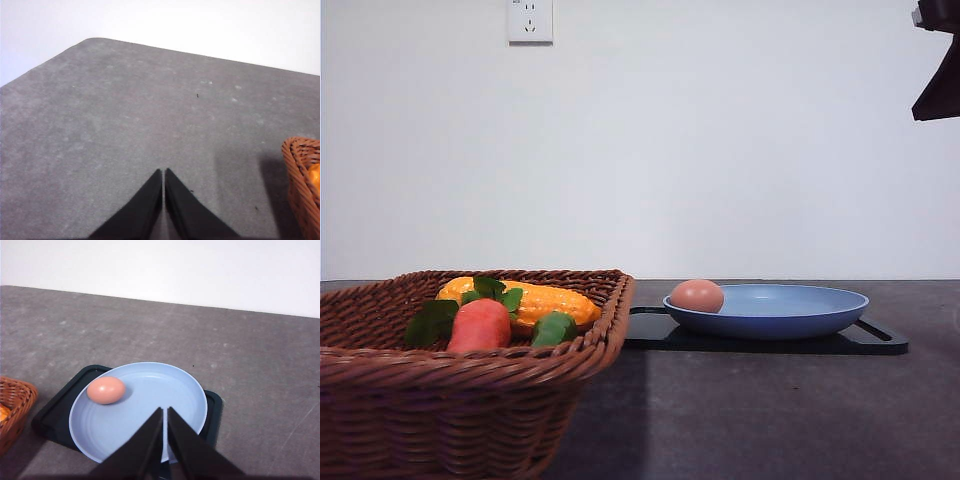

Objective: Transfer egg from basket to plate and serve

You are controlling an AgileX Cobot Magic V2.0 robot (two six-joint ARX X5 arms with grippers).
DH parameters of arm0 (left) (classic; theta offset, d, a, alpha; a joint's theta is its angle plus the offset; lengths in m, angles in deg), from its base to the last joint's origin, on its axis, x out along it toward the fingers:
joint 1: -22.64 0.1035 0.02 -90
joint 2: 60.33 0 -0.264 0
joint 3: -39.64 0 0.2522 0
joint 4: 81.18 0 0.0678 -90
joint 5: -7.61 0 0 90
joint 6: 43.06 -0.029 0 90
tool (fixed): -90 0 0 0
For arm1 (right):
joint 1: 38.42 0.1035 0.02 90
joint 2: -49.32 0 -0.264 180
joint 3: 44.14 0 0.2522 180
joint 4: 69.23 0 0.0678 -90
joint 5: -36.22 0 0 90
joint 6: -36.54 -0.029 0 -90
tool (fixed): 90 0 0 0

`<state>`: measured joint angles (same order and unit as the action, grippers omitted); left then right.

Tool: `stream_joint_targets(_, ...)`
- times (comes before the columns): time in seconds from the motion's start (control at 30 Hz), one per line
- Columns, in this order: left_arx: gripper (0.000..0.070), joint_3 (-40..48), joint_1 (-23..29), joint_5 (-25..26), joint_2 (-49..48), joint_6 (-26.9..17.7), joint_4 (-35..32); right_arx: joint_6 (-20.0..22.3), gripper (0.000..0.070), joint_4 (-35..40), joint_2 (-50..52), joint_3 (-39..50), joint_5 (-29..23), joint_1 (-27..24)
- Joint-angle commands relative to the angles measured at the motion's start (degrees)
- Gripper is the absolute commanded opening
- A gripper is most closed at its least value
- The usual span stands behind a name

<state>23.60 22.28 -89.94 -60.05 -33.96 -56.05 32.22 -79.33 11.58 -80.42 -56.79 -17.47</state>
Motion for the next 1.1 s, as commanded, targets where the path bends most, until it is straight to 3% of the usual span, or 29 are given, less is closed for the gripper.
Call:
stream_joint_targets(0.0,0.0000,1.4,0.1,0.1,-0.1,0.9,0.6,-0.1,0.0000,0.6,-0.3,-0.3,-0.1,0.2)
stream_joint_targets(0.6,0.0000,1.3,0.1,0.1,-0.1,0.9,0.6,0.3,0.0000,0.6,-0.3,-0.3,-0.1,0.2)
stream_joint_targets(0.7,0.0000,1.3,0.1,0.1,-0.1,0.9,0.6,3.7,0.0000,0.2,-0.3,-0.3,-0.6,0.2)
stream_joint_targets(0.83,0.0000,1.3,0.1,0.1,-0.1,0.9,0.6,4.4,0.0000,-1.2,2.1,-0.3,-1.0,0.2)
stream_joint_targets(0.9,0.0000,1.3,0.1,0.1,-0.1,0.9,0.6,8.0,0.0000,-1.3,5.0,-0.2,-3.2,-0.4)
stream_joint_targets(1.07,0.0000,1.3,0.1,0.1,-0.1,0.9,0.6,11.9,0.0000,-1.5,13.2,1.7,-1.0,-5.4)
